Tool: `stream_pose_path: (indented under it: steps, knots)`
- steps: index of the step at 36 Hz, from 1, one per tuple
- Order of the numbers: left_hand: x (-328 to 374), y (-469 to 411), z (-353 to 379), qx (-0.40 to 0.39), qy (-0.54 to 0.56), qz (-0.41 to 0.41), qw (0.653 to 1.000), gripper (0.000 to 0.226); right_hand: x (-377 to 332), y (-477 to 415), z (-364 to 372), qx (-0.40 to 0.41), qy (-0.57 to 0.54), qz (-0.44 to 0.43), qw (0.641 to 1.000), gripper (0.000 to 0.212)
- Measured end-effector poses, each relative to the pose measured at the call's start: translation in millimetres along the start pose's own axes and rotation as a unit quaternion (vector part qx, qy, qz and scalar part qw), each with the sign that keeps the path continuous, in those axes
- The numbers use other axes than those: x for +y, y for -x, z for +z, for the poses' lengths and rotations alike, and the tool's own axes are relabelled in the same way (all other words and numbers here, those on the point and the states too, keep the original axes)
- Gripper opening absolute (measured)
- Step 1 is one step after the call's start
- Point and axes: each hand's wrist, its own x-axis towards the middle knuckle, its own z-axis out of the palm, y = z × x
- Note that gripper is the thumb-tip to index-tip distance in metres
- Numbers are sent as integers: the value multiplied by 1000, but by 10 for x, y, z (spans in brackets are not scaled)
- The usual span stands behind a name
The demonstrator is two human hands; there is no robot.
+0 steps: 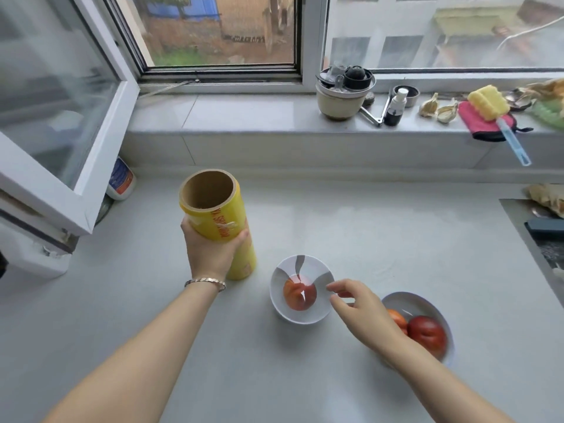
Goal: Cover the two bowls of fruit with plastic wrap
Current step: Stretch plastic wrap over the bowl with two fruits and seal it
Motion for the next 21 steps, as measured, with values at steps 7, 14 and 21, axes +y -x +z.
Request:
stream_pose_path:
  steps: [7, 14, 21]
  knots:
    - [319, 409, -198, -25, -36, 48, 998, 102, -342, 193, -35, 22, -68, -80, 994, 23]
    - [675, 1003, -286, -140, 57, 11, 988, 82, -634, 301, 124, -82, -109, -127, 982, 118]
    - [608, 1270, -285, -324, 108, -100, 935, 70, -394, 436, -30, -39, -227, -67, 971, 102]
